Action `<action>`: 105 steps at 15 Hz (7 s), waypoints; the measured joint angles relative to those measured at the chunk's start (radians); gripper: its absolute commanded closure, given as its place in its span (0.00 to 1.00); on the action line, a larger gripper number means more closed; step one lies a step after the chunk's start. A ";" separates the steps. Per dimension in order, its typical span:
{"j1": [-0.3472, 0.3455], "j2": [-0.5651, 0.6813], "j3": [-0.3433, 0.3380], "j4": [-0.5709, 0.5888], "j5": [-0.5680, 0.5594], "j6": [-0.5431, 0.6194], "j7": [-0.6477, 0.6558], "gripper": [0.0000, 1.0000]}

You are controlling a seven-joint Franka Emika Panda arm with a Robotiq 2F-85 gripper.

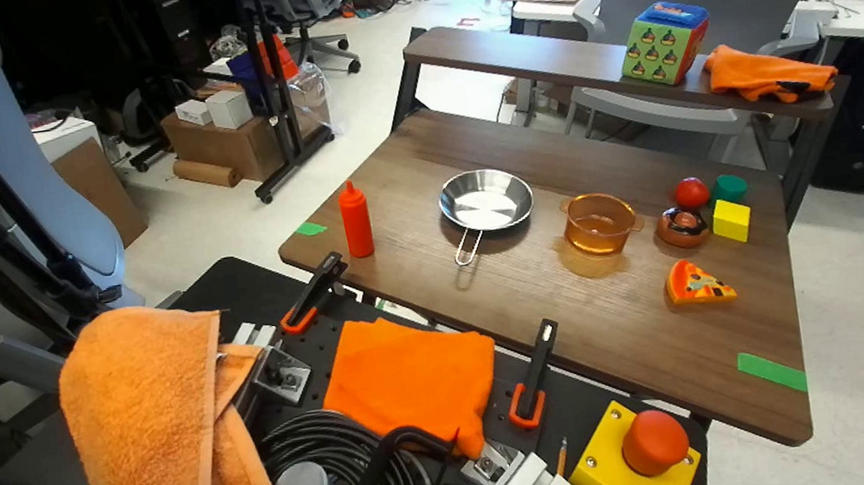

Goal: Pick up the yellow object from the table and put it in the pot

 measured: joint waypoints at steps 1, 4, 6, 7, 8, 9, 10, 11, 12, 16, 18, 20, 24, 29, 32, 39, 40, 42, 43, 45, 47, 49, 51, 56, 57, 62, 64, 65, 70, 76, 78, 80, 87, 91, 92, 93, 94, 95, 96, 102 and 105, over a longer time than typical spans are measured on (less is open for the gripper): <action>0.010 -0.012 0.000 -0.019 -0.001 0.040 0.000 0.00; 0.020 -0.051 0.009 -0.071 0.009 0.122 0.018 0.00; 0.020 -0.077 0.015 -0.103 0.021 0.153 0.030 0.00; 0.020 -0.088 0.015 -0.118 0.030 0.161 0.032 0.00; 0.019 -0.099 0.015 -0.133 0.036 0.169 0.034 0.00; 0.018 -0.109 0.015 -0.148 0.038 0.179 0.038 0.00; 0.016 -0.118 0.015 -0.162 0.039 0.185 0.045 0.00; 0.014 -0.125 0.015 -0.173 0.039 0.192 0.052 0.00; 0.012 -0.130 0.013 -0.182 0.037 0.196 0.061 0.00; -0.006 -0.129 0.007 -0.188 0.035 0.194 0.080 0.00; -0.019 -0.121 0.006 -0.182 0.036 0.182 0.086 0.00; -0.030 -0.101 0.006 -0.159 0.037 0.154 0.091 0.00; -0.047 -0.022 0.006 -0.055 0.038 0.041 0.095 0.00; -0.045 0.112 0.018 0.095 0.037 -0.088 0.097 0.00; -0.045 0.163 0.020 0.157 0.036 -0.102 0.096 0.00; -0.012 0.111 0.019 0.124 -0.041 0.062 0.047 0.00; -0.009 0.096 0.019 0.108 -0.035 0.092 0.053 0.00; -0.010 0.068 0.019 0.080 0.000 0.132 0.083 0.00; -0.012 0.056 0.019 0.067 0.019 0.147 0.101 0.00; -0.013 0.036 0.016 0.037 0.027 0.183 0.140 0.00; -0.003 0.018 0.005 -0.005 -0.003 0.232 0.187 0.00; 0.011 0.012 -0.008 -0.043 -0.043 0.270 0.235 0.00; 0.014 0.012 -0.013 -0.064 -0.059 0.274 0.270 0.00; 0.019 0.015 -0.013 -0.095 -0.063 0.272 0.277 0.00; 0.025 0.015 -0.011 -0.103 -0.063 0.272 0.268 0.00; 0.038 0.019 0.003 -0.134 -0.059 0.247 0.241 0.00; 0.037 0.020 0.004 -0.136 -0.057 0.228 0.236 0.00; 0.035 0.020 0.004 -0.136 -0.056 0.215 0.235 0.00; 0.030 0.029 0.004 -0.136 -0.057 0.144 0.219 0.00; 0.005 0.025 0.017 -0.131 0.045 0.145 0.150 0.00; -0.025 0.012 0.031 -0.126 0.129 0.152 0.091 0.00; -0.052 -0.002 0.043 -0.123 0.200 0.155 0.030 0.00; -0.068 -0.013 0.049 -0.122 0.225 0.149 -0.038 0.00; -0.068 -0.013 0.049 -0.122 0.218 0.129 -0.038 0.00; -0.068 -0.013 0.049 -0.122 0.210 0.127 -0.035 0.00; -0.066 -0.013 0.047 -0.122 0.186 0.127 -0.023 0.00; -0.062 -0.012 0.044 -0.122 0.156 0.127 -0.006 0.00; -0.056 -0.011 0.041 -0.122 0.128 0.127 0.009 0.00; -0.052 -0.010 0.040 -0.122 0.105 0.127 0.022 0.00; -0.043 -0.008 0.039 -0.123 0.054 0.126 0.052 0.00; -0.043 -0.007 0.037 -0.123 0.052 0.124 0.063 0.00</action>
